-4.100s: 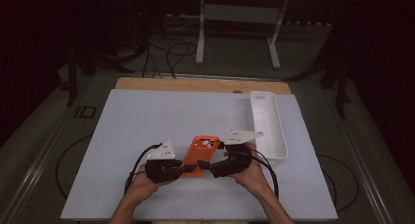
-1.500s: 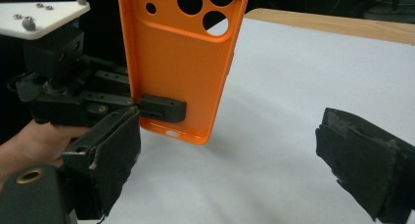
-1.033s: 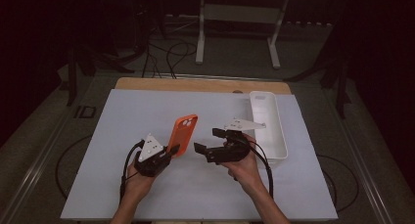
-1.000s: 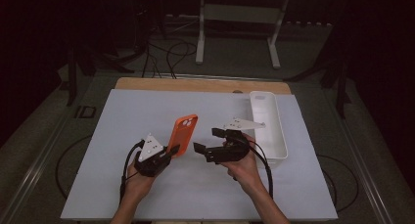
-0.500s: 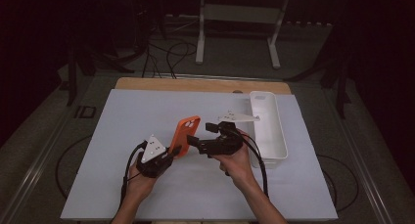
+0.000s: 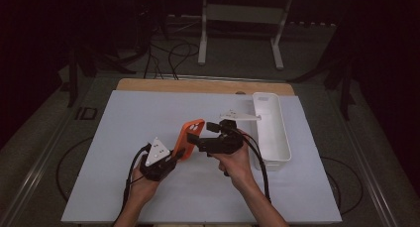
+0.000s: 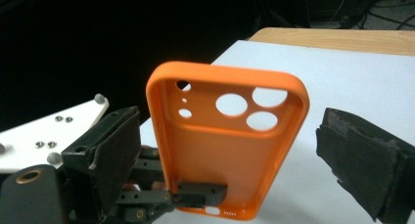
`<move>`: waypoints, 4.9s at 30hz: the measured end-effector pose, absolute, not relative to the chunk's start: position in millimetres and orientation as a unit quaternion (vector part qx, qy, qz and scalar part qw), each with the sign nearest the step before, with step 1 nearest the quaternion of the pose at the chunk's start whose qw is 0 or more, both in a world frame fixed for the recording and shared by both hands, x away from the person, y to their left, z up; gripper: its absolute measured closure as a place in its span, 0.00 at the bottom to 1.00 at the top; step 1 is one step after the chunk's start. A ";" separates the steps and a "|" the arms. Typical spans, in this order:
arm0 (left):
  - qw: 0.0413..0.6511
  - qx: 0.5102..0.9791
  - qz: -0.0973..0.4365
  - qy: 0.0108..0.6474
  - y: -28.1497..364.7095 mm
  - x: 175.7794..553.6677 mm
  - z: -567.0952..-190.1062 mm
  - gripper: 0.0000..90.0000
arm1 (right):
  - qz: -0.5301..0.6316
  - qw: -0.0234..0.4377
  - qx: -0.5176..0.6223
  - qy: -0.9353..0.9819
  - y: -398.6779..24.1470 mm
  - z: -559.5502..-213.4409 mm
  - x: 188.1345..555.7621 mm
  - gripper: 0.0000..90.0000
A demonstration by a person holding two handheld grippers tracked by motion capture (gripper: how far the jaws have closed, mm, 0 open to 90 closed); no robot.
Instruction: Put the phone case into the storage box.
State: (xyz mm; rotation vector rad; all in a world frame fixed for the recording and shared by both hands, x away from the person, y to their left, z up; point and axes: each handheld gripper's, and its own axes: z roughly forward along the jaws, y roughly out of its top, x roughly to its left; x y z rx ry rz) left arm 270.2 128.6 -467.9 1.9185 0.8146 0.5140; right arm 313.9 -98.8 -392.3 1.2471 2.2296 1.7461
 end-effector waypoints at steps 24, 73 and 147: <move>0.486 0.788 0.206 0.315 120.7 265.2 -466.8 0.95 | 0.555 0.021 0.419 0.718 -85.4 -395.2 320.1 0.16; 0.485 0.790 0.170 0.335 127.9 271.9 -459.0 0.09 | 0.540 0.050 0.419 0.728 -79.7 -398.9 318.5 0.18; 0.471 0.780 0.193 0.365 155.9 276.8 -451.4 0.01 | 0.489 0.151 0.449 0.733 -107.8 -376.1 358.2 0.18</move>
